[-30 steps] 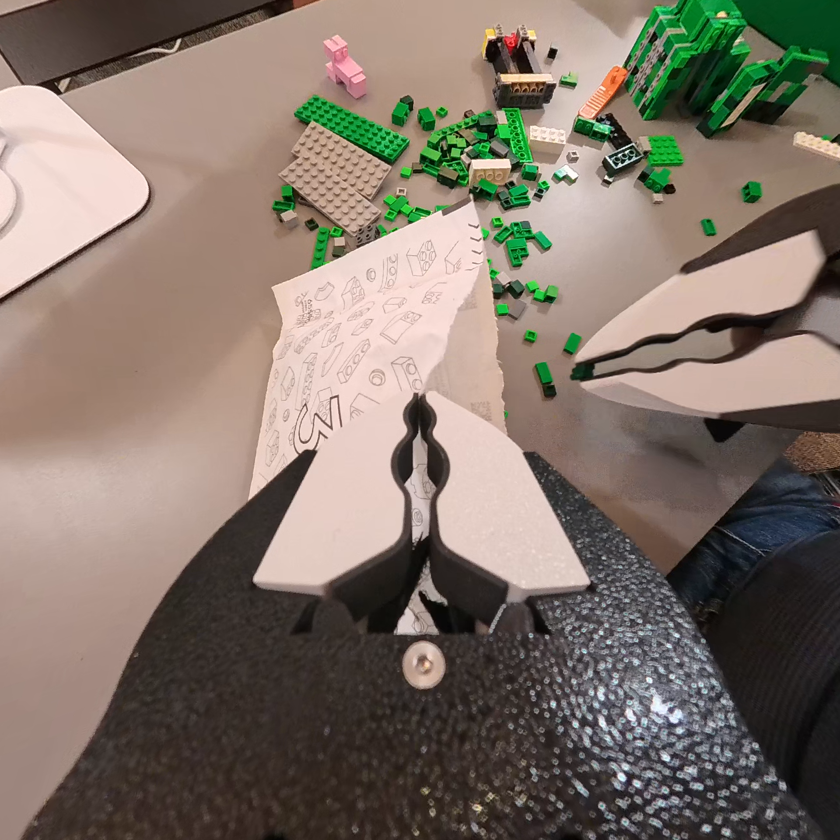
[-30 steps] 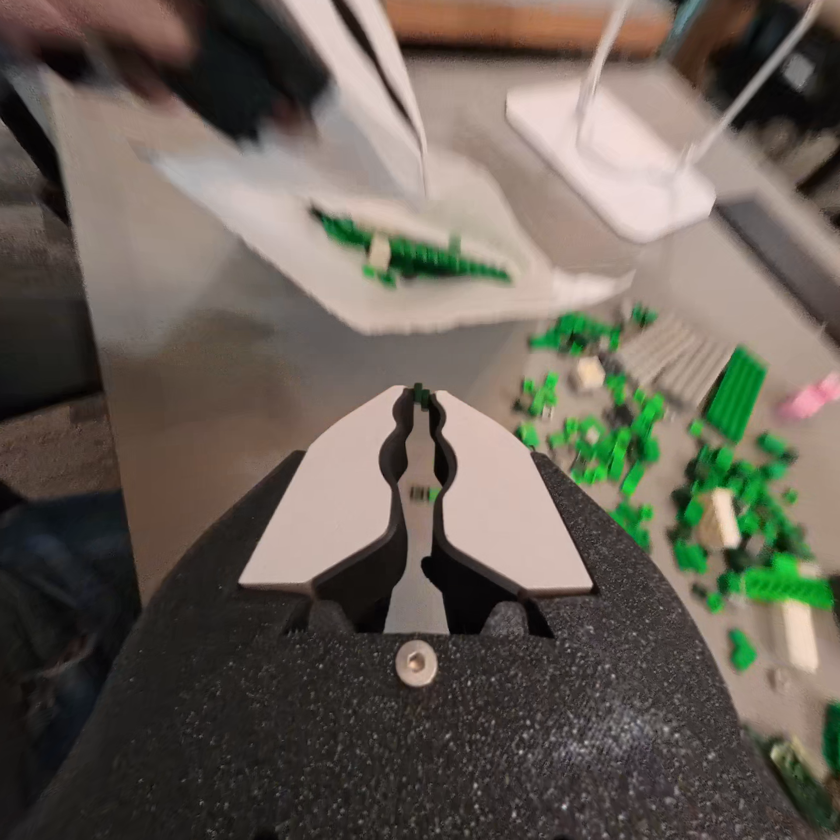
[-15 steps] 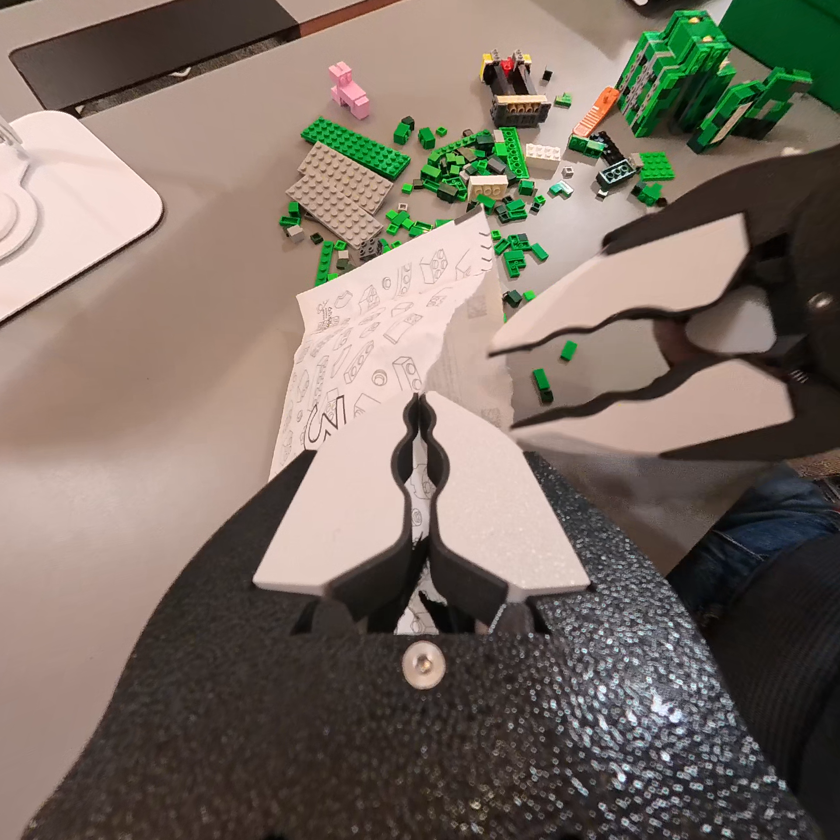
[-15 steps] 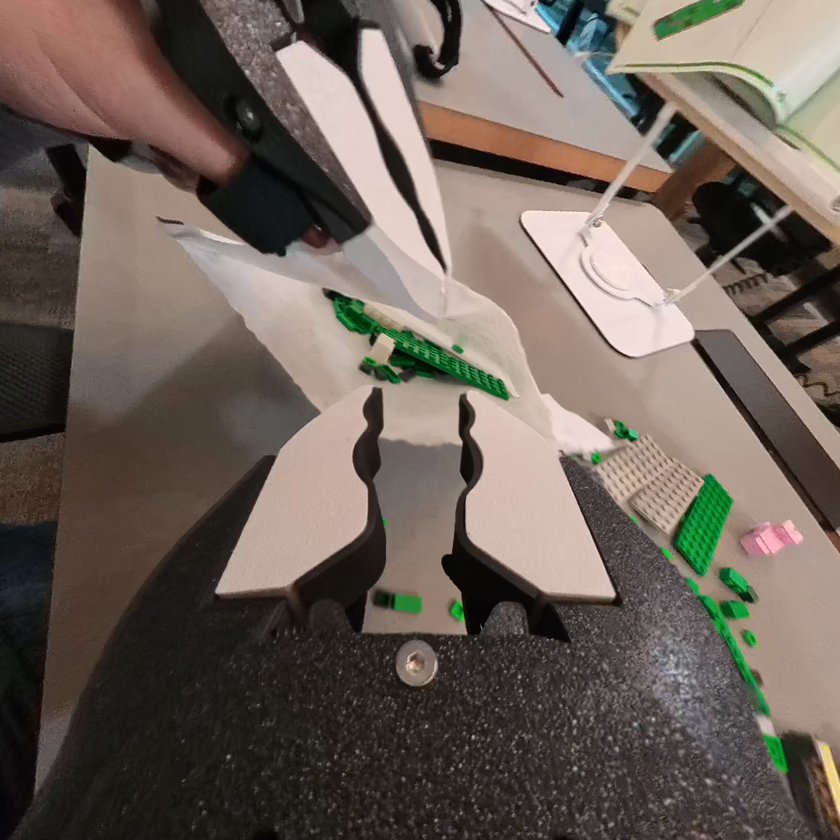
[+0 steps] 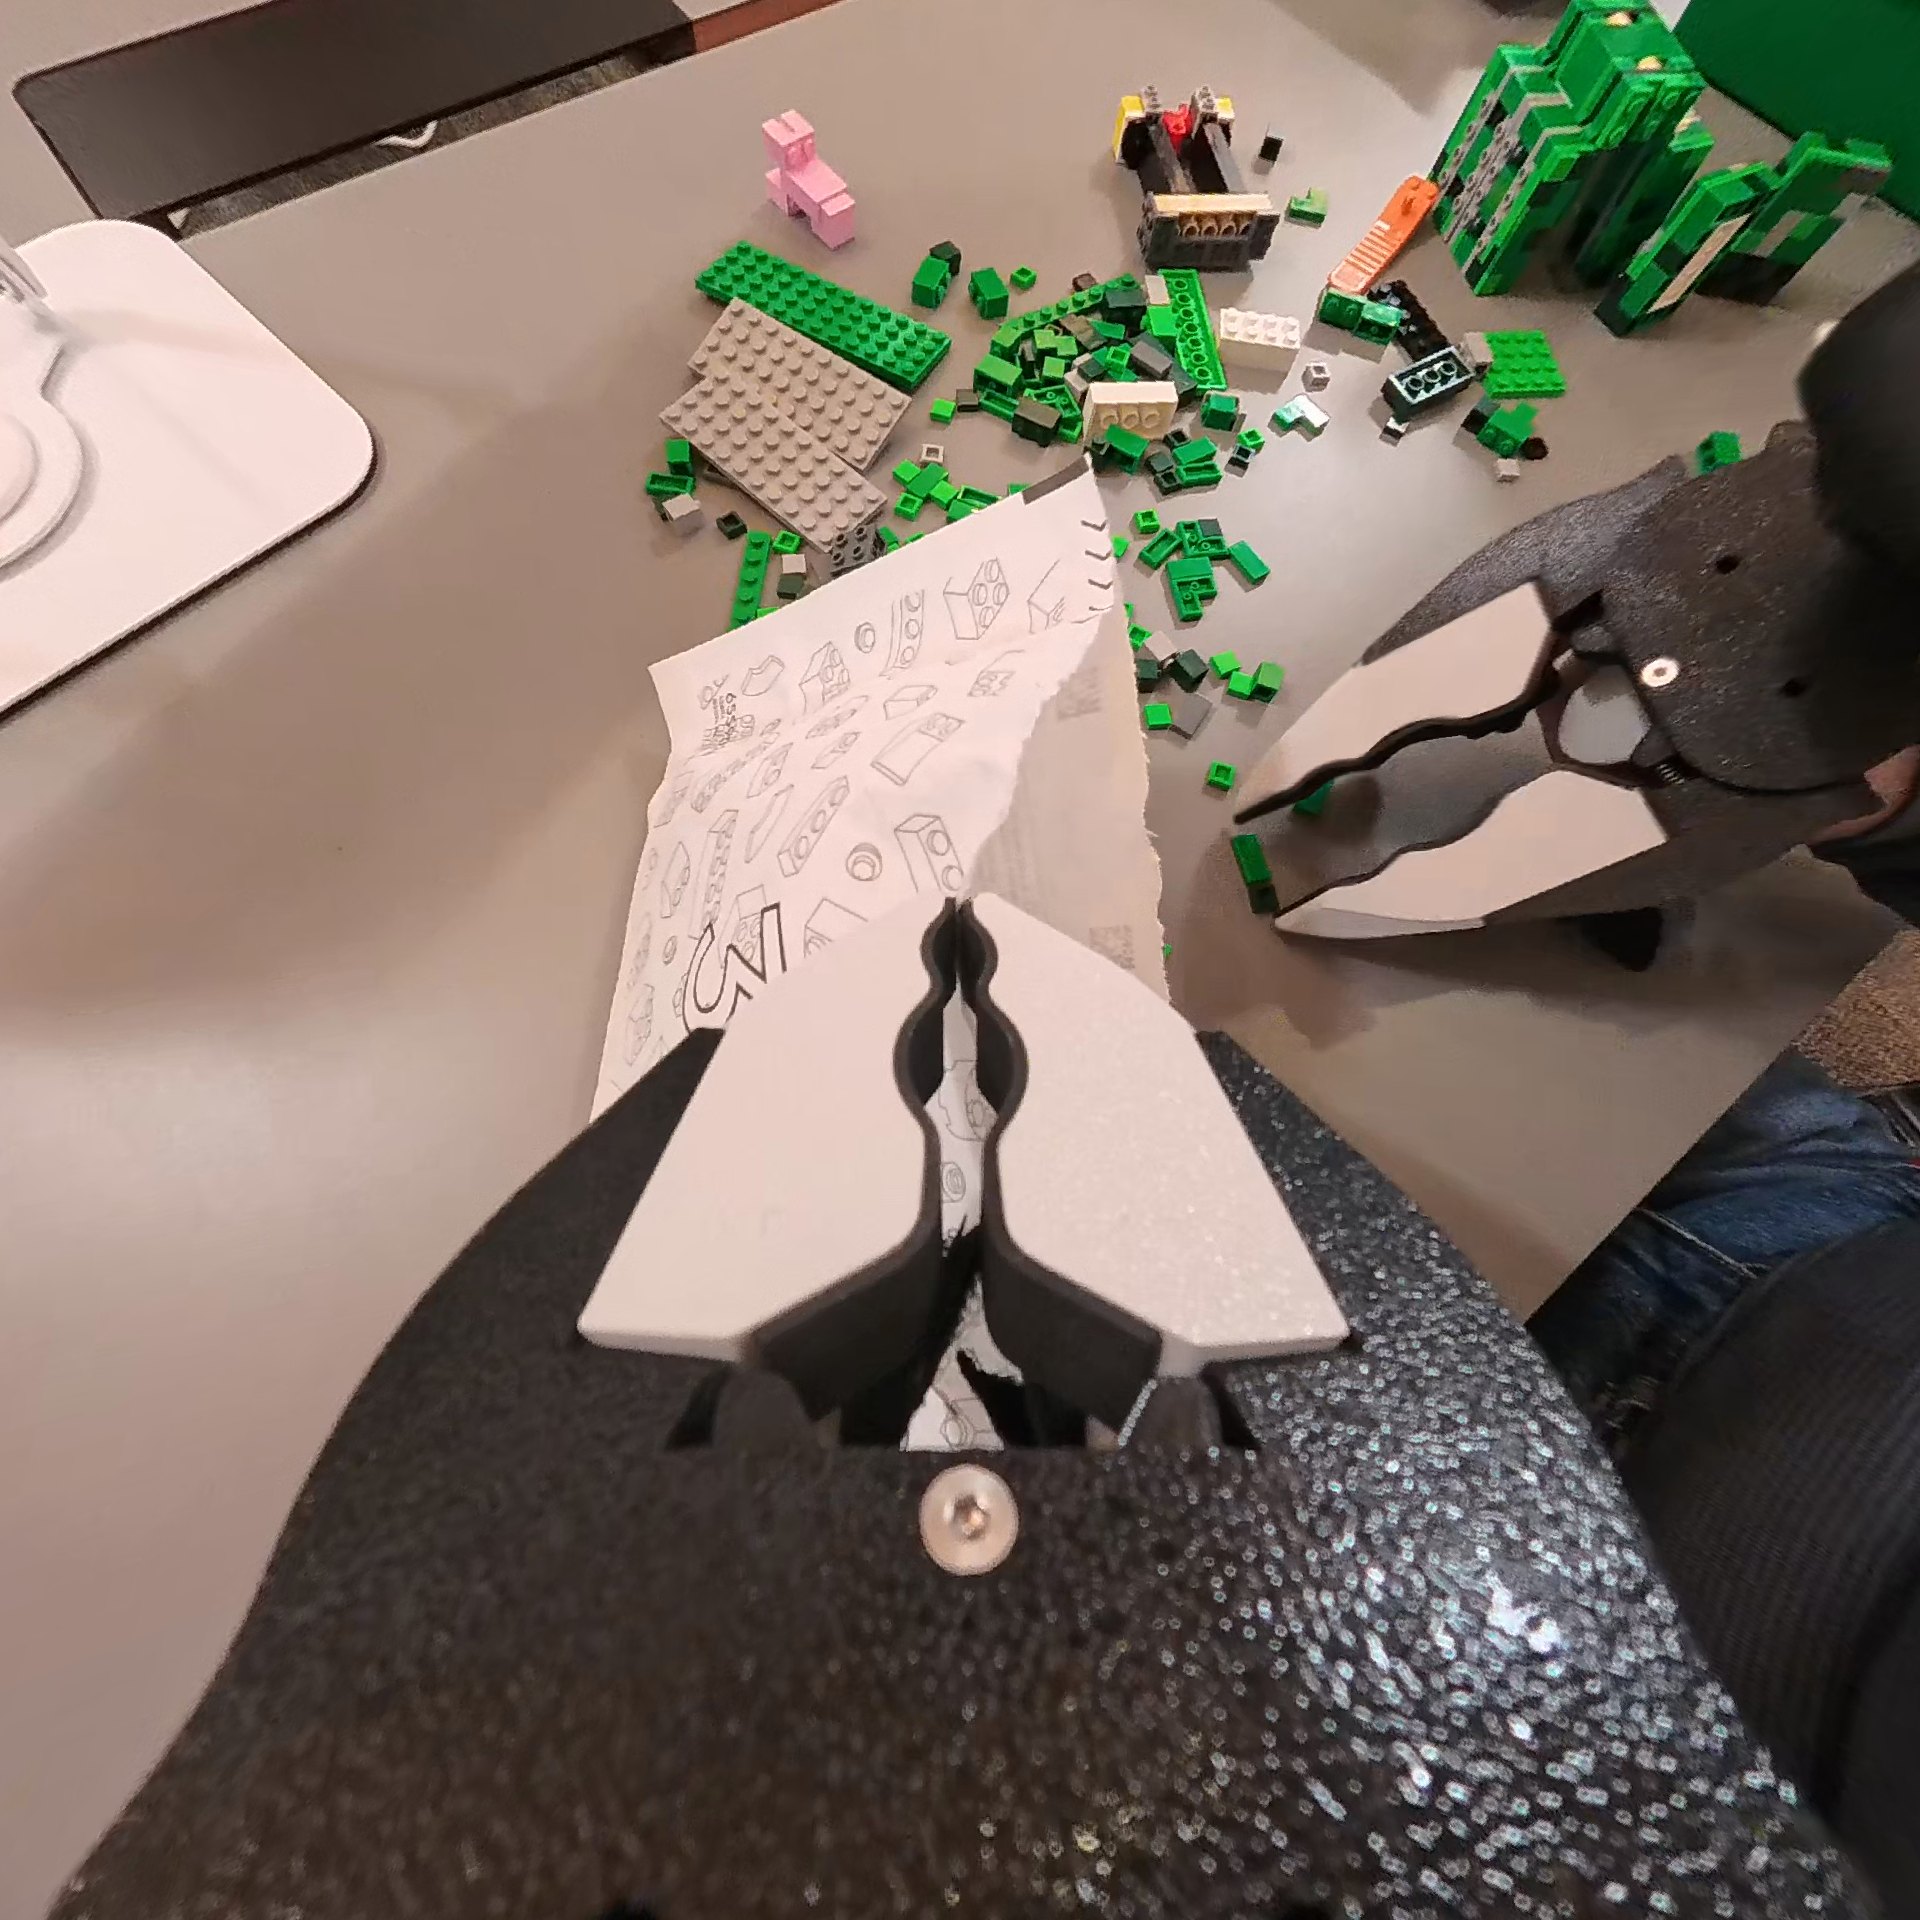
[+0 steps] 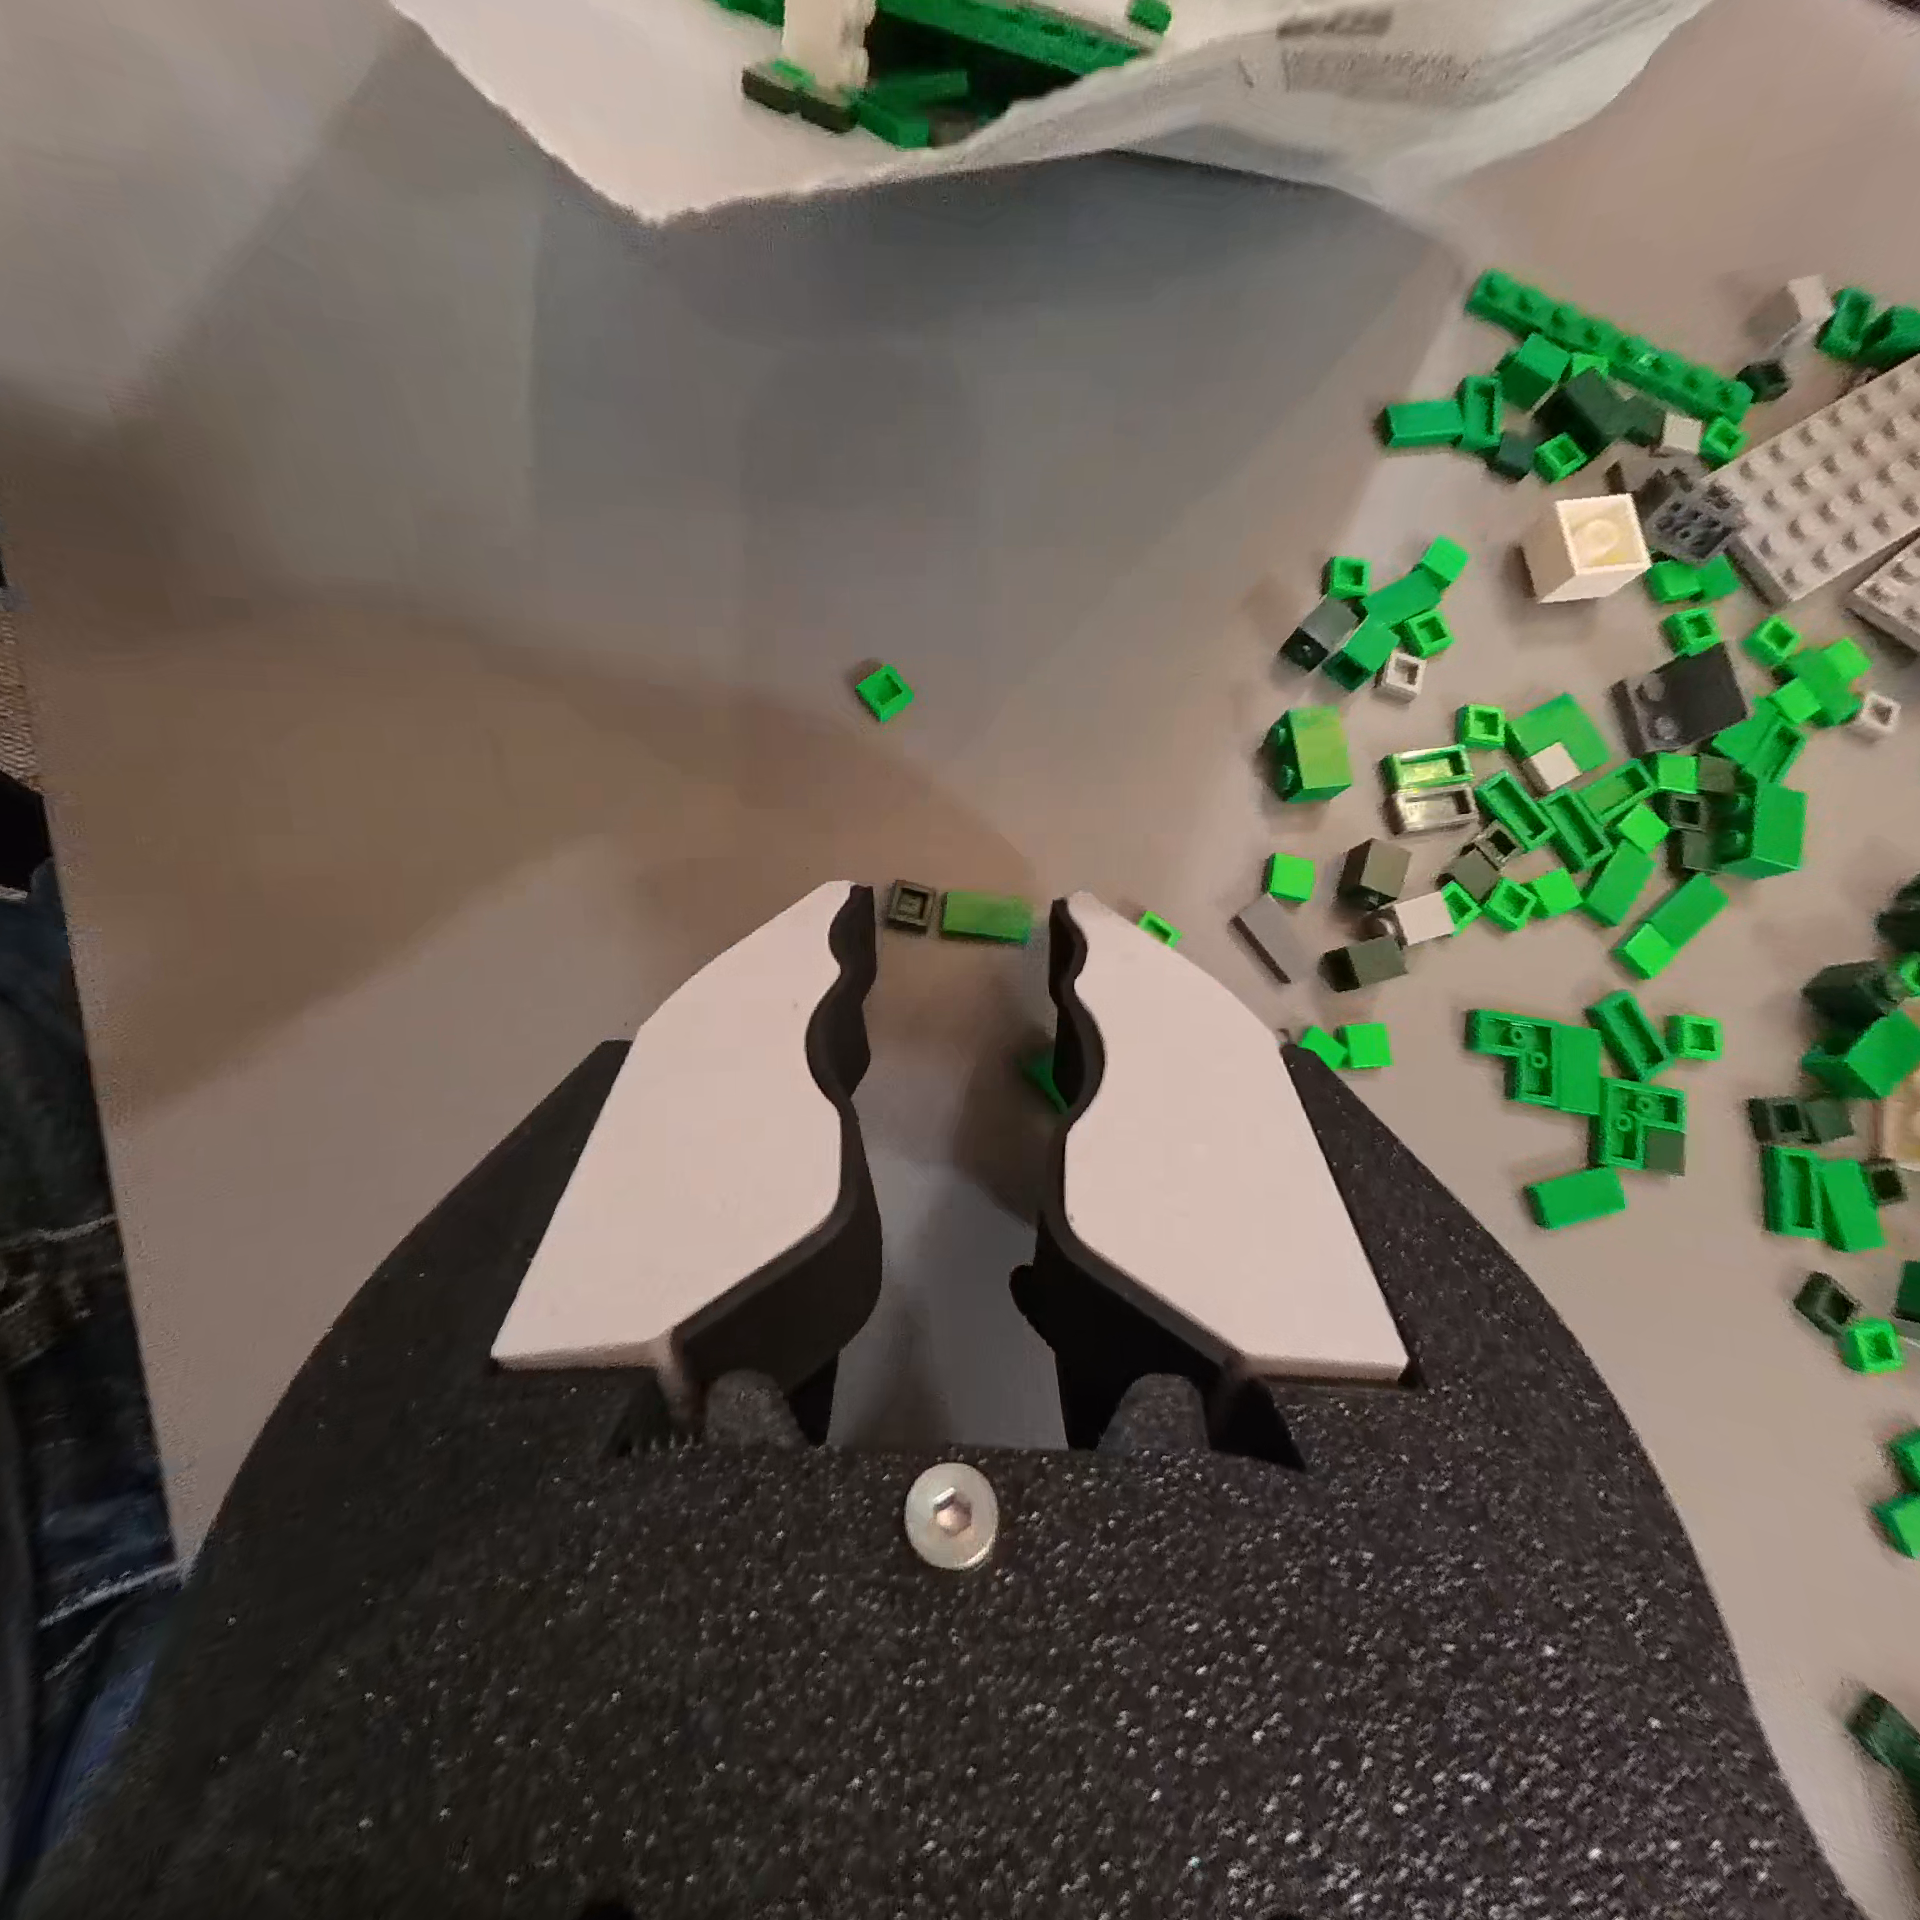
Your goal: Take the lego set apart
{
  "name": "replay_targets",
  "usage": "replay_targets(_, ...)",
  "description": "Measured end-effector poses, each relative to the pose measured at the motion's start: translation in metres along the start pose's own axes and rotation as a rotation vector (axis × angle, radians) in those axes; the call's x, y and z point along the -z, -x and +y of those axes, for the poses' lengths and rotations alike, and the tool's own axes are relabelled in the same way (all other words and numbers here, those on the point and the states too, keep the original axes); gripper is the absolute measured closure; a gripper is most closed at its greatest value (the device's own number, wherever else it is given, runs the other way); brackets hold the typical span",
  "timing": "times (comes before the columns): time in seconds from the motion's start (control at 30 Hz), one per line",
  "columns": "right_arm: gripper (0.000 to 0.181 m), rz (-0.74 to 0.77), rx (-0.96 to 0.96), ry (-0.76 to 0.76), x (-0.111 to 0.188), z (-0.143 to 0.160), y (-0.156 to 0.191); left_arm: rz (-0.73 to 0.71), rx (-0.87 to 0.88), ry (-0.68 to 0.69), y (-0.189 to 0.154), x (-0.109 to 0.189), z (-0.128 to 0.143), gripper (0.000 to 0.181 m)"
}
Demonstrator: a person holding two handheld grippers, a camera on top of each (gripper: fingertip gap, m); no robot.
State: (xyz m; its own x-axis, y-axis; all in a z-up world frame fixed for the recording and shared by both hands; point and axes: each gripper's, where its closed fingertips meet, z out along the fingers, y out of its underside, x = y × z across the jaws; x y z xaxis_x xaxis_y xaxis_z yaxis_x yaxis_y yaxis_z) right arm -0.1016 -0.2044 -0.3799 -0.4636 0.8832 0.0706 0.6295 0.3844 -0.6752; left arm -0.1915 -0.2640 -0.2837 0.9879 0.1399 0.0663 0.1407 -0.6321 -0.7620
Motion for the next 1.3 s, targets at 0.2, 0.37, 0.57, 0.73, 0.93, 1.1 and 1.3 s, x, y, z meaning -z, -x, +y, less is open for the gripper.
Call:
replay_targets(0.2,0.157,-0.006,-0.006,0.001,-0.002,0.001,0.002,0.005,0.003,0.003,0.0,-0.001,0.001,0.181)
replay_targets(0.37,0.158,0.013,0.025,0.009,-0.002,0.0,0.001,0.007,0.001,0.007,-0.001,-0.002,0.001,0.181)
replay_targets(0.57,0.166,0.056,0.062,-0.106,0.018,-0.035,-0.003,0.001,0.002,0.002,0.0,-0.001,0.0,0.181)
replay_targets(0.73,0.163,0.051,0.192,0.008,0.022,-0.036,-0.005,0.002,-0.002,0.006,0.0,0.0,0.001,0.181)
replay_targets(0.93,0.155,-0.139,0.616,0.209,0.008,0.002,0.008,0.004,0.0,0.001,0.0,0.002,0.0,0.181)
replay_targets(1.1,0.156,-0.285,0.849,0.333,0.005,0.003,0.004,0.001,-0.003,-0.008,-0.001,0.005,-0.002,0.181)
replay_targets(1.3,0.17,-0.414,0.904,0.445,0.003,0.008,0.004,0.005,-0.003,-0.013,0.0,0.006,-0.002,0.181)
